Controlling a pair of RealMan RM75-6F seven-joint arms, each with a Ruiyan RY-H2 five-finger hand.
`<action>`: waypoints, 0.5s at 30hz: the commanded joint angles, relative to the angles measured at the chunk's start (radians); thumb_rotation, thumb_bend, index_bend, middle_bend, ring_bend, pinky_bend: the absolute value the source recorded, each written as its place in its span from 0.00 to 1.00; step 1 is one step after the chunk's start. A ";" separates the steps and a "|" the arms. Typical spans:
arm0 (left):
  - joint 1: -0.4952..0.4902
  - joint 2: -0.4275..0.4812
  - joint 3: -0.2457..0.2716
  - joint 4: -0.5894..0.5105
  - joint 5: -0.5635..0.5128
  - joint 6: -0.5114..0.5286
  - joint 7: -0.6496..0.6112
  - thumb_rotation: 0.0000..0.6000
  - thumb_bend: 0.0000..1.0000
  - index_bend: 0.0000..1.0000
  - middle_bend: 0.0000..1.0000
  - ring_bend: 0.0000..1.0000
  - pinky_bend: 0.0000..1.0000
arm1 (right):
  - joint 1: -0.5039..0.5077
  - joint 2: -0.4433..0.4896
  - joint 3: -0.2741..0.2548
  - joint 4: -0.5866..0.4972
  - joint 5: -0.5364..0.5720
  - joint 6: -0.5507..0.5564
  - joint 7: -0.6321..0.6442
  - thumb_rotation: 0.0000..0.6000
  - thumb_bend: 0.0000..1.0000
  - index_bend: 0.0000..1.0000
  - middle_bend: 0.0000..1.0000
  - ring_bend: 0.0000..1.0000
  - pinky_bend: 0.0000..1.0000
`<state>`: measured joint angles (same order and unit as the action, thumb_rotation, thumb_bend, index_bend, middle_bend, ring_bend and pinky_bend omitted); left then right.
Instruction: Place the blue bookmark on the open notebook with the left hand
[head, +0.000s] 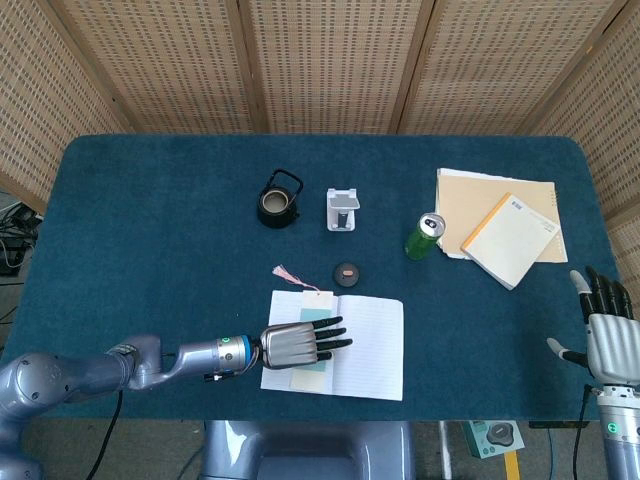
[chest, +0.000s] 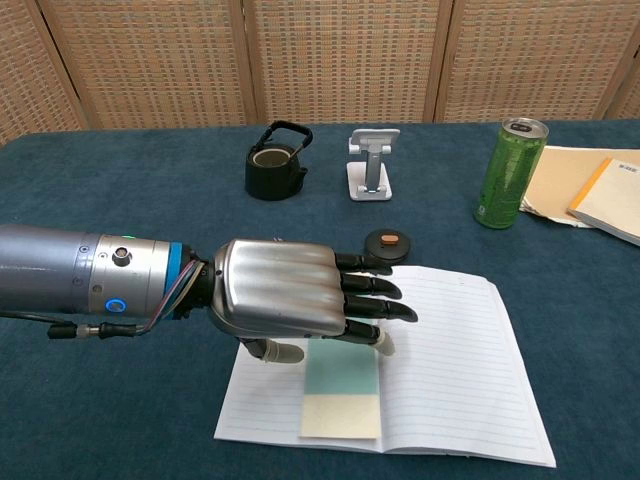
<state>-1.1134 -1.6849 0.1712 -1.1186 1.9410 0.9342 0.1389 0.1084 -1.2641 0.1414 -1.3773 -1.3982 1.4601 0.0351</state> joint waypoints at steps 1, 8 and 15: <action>0.004 0.003 0.001 -0.003 -0.003 0.005 -0.002 1.00 0.38 0.05 0.00 0.00 0.00 | 0.000 0.000 -0.001 -0.001 -0.001 0.001 -0.001 1.00 0.08 0.04 0.00 0.00 0.00; 0.019 0.027 0.000 -0.021 -0.025 0.022 -0.027 1.00 0.38 0.01 0.00 0.00 0.00 | -0.001 0.001 -0.001 -0.002 -0.003 0.004 0.000 1.00 0.08 0.04 0.00 0.00 0.00; 0.026 0.095 0.012 -0.107 -0.102 -0.052 -0.124 1.00 0.74 0.00 0.00 0.00 0.00 | 0.000 0.000 -0.003 -0.003 -0.010 0.006 0.000 1.00 0.08 0.04 0.00 0.00 0.00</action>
<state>-1.0887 -1.6100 0.1791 -1.2039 1.8585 0.9038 0.0334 0.1084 -1.2636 0.1384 -1.3801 -1.4079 1.4655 0.0353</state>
